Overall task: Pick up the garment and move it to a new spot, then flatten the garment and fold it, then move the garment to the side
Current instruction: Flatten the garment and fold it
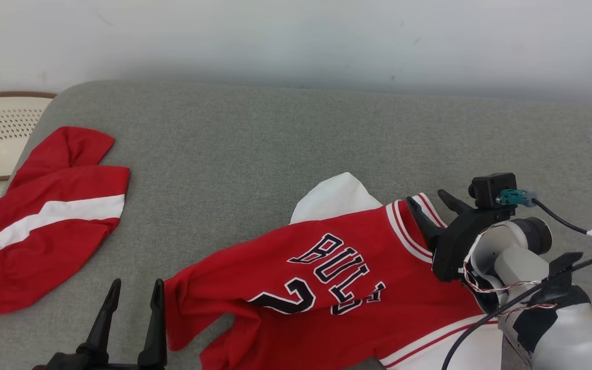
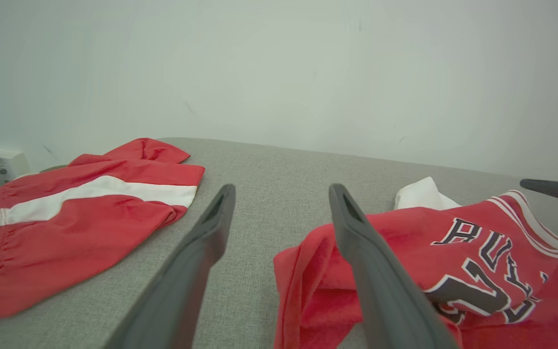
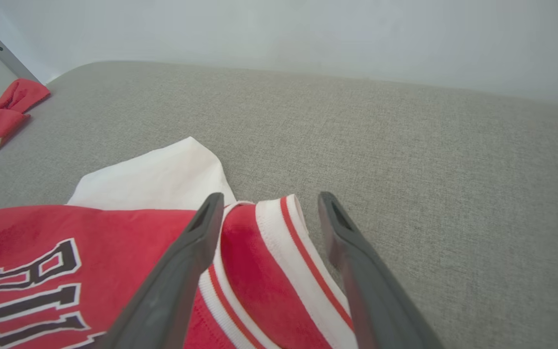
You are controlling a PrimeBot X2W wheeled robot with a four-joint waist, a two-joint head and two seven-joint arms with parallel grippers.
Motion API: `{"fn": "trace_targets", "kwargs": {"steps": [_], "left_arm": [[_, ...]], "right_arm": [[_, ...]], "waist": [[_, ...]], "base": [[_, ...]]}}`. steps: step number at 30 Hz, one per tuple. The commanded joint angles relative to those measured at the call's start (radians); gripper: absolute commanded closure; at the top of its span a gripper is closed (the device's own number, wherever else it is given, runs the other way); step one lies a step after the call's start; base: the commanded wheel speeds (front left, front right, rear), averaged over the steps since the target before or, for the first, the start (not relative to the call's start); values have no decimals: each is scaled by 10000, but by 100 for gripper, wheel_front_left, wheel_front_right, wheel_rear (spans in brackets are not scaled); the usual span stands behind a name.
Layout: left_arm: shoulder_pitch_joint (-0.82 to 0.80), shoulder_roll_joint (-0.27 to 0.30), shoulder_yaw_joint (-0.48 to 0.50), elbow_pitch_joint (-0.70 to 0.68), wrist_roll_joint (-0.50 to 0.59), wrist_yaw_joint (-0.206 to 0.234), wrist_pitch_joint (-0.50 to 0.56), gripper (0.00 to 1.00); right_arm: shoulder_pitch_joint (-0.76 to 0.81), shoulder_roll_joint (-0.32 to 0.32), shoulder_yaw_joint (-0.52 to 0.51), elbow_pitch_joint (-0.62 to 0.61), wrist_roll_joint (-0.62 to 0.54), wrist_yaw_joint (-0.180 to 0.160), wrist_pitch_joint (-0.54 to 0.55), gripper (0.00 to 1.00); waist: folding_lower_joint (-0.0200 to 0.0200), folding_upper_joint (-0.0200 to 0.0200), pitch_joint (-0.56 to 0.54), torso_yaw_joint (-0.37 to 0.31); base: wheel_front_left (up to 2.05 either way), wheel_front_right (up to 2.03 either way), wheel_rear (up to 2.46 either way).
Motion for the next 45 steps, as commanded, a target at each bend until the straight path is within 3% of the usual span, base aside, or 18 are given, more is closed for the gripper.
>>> {"fn": "trace_targets", "kwargs": {"steps": [1,10,11,12,13,24,45], "left_arm": [[-98,-18,52,75,101,-79,-73,0],[-296,-250,212,316,192,-394,-56,0],[-308,-262,237,324,202,-421,-56,0],[-318,-268,265,336,209,-413,-56,0],[-325,-277,301,352,203,-428,-56,0],[-425,-351,423,432,202,-518,-56,0],[-483,-360,425,466,117,-492,-57,0]], "right_arm": [[-145,10,139,97,123,5,19,0],[-795,49,1428,1158,1281,5,974,0],[-843,60,1540,1165,1433,5,1010,36],[-869,66,1706,1150,1538,5,1087,79],[-906,44,1868,1110,1627,5,1116,100],[-2097,-483,2633,1627,2217,5,-123,100],[-3313,-1718,2420,3574,2980,3,-1349,100]], "waist": [[-1,-1,214,228],[-1,-1,414,574],[-1,-1,428,581],[-1,-1,442,583],[-1,-1,460,577],[-1,-1,614,431],[-1,-1,776,208]], "base": [[0,0,0],[0,0,0],[0,0,0],[0,0,0],[0,0,0],[0,0,0],[0,0,0]]}}
